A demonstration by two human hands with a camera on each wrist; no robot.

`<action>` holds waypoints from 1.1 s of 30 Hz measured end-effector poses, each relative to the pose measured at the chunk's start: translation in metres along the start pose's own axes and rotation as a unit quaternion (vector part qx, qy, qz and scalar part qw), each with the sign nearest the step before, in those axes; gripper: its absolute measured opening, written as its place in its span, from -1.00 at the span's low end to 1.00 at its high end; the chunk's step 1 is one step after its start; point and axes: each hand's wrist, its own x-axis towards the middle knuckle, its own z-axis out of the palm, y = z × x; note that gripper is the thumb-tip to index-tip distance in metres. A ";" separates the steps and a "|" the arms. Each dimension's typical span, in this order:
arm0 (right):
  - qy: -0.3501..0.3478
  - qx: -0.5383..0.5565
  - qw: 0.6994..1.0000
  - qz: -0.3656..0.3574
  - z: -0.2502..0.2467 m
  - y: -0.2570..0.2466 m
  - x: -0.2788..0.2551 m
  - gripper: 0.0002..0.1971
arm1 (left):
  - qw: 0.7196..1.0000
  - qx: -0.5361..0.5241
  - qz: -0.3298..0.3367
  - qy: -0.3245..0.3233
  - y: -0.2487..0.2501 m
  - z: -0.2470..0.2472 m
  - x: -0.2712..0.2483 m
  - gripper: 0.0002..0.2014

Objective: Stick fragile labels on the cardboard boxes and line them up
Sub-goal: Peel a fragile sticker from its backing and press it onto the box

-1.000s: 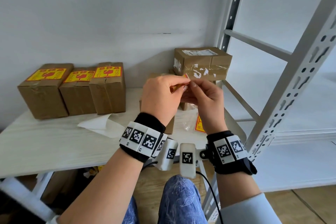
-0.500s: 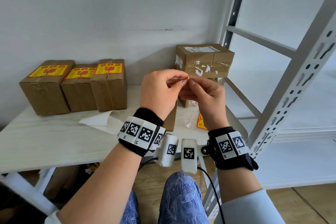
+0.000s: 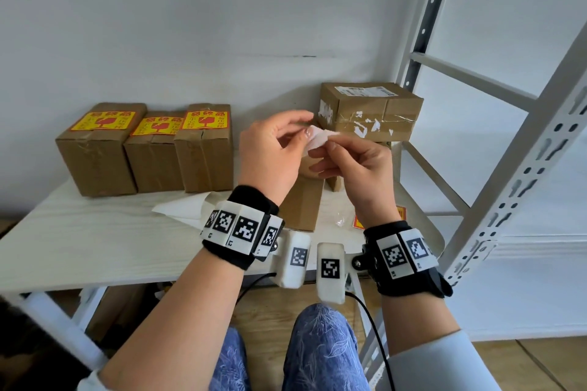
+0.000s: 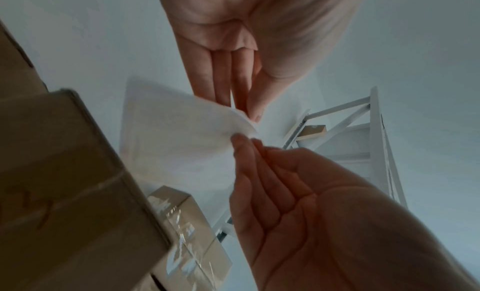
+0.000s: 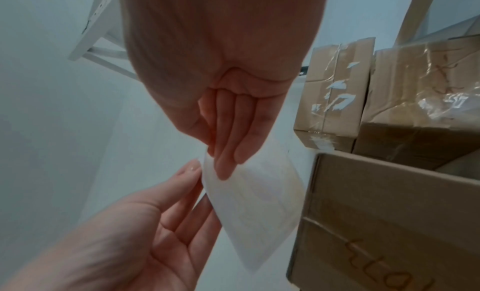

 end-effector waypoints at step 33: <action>-0.047 -0.158 0.977 0.134 0.215 0.060 0.026 -0.75 | 0.954 0.036 -0.120 0.274 -0.095 -0.202 0.013 -0.64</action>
